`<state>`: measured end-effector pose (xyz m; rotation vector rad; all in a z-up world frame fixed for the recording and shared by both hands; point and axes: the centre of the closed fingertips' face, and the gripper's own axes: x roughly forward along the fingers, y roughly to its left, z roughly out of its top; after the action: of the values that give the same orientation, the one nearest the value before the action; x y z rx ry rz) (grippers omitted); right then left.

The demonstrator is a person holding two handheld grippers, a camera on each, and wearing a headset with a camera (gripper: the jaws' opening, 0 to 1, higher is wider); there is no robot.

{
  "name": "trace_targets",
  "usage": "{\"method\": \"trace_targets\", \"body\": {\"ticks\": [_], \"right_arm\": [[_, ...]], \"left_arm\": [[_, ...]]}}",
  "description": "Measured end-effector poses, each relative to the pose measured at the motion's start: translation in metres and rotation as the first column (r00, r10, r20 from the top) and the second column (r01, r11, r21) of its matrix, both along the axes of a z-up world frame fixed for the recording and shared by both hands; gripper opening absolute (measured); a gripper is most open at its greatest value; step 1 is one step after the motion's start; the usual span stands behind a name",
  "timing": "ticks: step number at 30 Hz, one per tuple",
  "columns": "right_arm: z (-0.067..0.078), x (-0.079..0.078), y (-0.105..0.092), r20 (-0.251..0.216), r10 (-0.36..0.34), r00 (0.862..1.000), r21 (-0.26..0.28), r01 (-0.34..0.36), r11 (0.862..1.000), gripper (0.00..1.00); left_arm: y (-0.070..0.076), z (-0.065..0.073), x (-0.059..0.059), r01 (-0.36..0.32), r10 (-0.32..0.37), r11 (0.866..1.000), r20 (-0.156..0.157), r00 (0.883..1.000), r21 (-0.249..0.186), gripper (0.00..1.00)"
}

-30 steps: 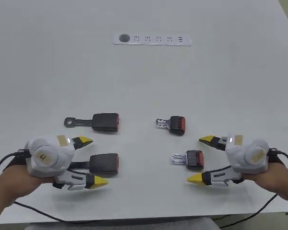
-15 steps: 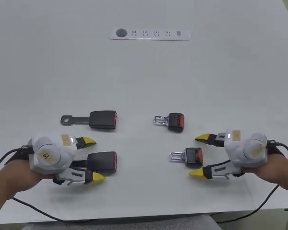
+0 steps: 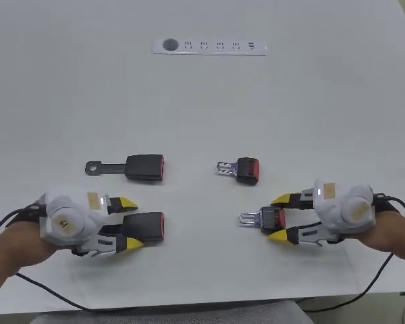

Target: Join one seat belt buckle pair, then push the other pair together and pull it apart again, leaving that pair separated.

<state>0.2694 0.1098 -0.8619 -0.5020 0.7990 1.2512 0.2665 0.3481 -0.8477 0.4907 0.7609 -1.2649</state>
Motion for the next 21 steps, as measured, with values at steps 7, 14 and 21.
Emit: {"method": "trace_targets", "body": {"ticks": [7,14,21], "right_arm": [[0.0001,-0.0006,0.001,-0.001,0.024,1.0,-0.012,-0.024,1.0,0.37],[0.0008,-0.0016,0.0005,0.007,0.056,0.998,-0.017,-0.056,0.998,0.35],[0.0013,-0.0011,-0.0001,0.001,0.06,0.998,-0.008,-0.06,0.998,0.35]], "left_arm": [[0.0005,-0.0017,-0.0018,0.07,-0.071,0.997,0.019,0.997,0.023,0.35],[0.0015,-0.0041,0.001,0.129,-0.13,0.991,0.032,0.991,0.044,0.35],[0.0018,-0.0075,0.0016,0.155,-0.158,0.986,0.037,0.987,0.059,0.34]]}}
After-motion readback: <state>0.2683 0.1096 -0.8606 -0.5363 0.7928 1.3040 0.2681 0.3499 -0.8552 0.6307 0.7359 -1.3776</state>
